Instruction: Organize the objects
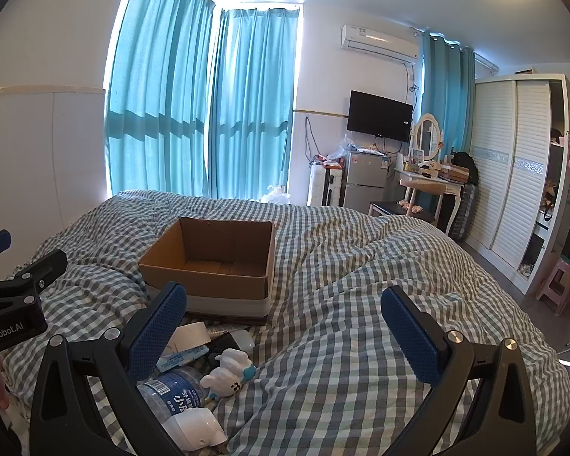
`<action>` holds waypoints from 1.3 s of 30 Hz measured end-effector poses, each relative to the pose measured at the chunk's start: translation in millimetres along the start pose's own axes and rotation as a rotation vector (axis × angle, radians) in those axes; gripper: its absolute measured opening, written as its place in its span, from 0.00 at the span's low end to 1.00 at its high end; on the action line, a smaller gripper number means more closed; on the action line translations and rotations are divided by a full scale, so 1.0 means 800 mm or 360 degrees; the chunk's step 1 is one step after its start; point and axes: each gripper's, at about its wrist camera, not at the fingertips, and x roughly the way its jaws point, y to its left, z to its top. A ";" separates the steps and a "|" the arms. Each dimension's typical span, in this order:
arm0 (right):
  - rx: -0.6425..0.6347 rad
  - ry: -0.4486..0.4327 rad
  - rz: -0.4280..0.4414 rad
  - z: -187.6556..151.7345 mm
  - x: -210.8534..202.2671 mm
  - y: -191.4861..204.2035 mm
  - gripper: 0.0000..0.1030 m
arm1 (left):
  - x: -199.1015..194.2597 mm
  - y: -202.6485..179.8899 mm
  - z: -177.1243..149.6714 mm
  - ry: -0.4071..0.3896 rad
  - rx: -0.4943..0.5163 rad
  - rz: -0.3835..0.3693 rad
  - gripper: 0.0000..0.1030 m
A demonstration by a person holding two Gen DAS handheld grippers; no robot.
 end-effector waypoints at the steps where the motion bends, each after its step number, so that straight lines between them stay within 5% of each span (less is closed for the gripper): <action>1: 0.0000 0.0001 0.0001 0.000 0.000 0.000 1.00 | 0.002 0.001 -0.001 0.0010 -0.0002 0.0000 1.00; 39: -0.0004 0.0020 -0.0007 -0.008 0.006 -0.001 1.00 | 0.007 0.006 -0.002 0.0026 -0.0004 0.0042 1.00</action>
